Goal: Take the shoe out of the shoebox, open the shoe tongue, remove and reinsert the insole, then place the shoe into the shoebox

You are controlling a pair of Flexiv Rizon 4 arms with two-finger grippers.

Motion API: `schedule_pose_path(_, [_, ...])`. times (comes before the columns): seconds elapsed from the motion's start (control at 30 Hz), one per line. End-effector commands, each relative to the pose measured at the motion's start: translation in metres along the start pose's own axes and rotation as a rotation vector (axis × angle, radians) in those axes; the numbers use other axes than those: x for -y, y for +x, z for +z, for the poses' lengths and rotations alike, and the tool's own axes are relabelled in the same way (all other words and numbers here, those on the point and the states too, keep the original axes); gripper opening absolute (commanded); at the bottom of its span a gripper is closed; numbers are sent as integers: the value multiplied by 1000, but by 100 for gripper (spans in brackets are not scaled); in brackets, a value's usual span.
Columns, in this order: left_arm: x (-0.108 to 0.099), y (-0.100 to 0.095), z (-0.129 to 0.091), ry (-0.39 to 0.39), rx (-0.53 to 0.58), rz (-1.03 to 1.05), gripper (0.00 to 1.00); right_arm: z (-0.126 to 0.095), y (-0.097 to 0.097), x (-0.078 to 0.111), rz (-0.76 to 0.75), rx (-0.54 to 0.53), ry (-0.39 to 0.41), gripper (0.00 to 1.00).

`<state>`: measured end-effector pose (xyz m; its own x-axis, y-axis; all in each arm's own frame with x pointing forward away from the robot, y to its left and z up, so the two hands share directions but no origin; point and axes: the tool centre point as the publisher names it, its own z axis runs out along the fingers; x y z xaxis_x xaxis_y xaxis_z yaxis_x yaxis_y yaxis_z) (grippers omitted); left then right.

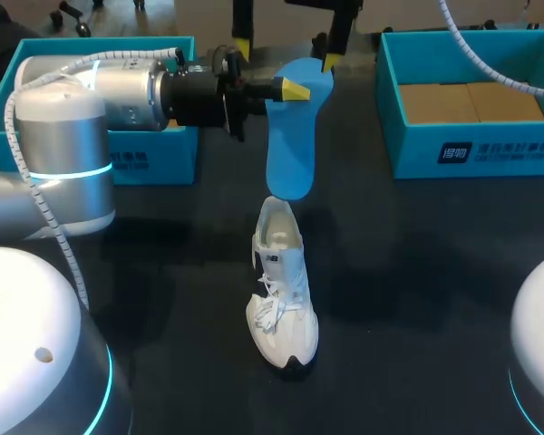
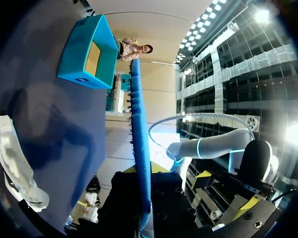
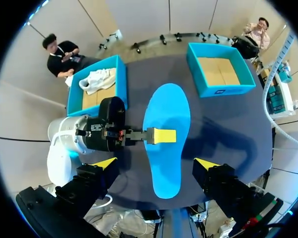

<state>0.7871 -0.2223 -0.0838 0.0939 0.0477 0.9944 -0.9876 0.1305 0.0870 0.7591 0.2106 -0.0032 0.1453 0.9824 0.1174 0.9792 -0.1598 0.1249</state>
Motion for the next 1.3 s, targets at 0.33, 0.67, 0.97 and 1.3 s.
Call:
schedule_pose_path(0.33, [-1,0,-1,0,3,0,0,-1,-29,7,-17,-125,-18,100])
schedule_pose_path(0.67, [-1,0,-1,0,3,0,0,-2,-54,9,3,-250,-36,100])
schedule_pose_path(0.97, [-1,0,-1,0,3,0,0,-4,-70,7,-12,-397,-28,100])
schedule_pose_path(1.3, [-1,0,-1,0,3,0,0,2,-84,8,-10,-511,-34,100])
